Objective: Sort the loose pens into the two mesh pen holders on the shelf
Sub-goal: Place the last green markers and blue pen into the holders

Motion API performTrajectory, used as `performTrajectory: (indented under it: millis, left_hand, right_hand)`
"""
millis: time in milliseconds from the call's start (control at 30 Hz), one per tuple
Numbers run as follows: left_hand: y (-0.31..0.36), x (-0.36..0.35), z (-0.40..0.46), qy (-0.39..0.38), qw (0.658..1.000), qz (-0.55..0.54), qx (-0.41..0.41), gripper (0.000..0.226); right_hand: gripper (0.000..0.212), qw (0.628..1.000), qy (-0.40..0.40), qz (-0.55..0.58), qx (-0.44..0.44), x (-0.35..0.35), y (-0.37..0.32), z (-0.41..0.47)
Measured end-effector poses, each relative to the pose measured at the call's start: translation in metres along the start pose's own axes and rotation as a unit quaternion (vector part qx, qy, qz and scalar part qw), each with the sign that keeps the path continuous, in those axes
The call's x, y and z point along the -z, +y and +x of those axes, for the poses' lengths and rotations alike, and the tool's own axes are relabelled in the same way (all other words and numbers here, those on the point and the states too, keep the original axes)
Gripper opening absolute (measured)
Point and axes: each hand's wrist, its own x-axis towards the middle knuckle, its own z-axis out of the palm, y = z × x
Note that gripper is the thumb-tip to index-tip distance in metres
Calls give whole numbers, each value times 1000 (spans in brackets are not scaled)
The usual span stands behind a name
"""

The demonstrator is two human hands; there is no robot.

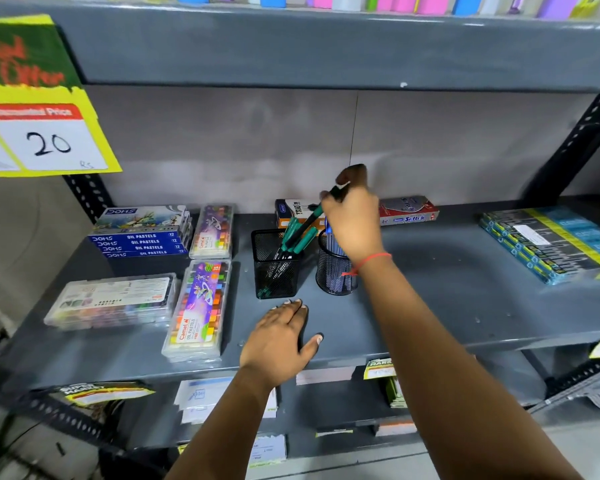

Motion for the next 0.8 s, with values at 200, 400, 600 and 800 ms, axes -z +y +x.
performTrajectory:
  millis: [200, 400, 600, 800]
  left_hand:
    - [0, -2, 0, 7, 1000, -10, -2, 62]
    - [1, -2, 0, 13, 1000, -14, -4, 63]
    - [1, -2, 0, 18, 1000, -15, -4, 63]
    - [1, 0, -2, 39, 996, -76, 9, 57]
  right_hand:
    - [21, 987, -75, -136, 39, -21, -3, -3]
    - [30, 950, -130, -272, 77, -37, 9, -15]
    - [33, 956, -105, -263, 69, -33, 12, -15]
    - [30, 997, 13, -58, -56, -16, 34, -24]
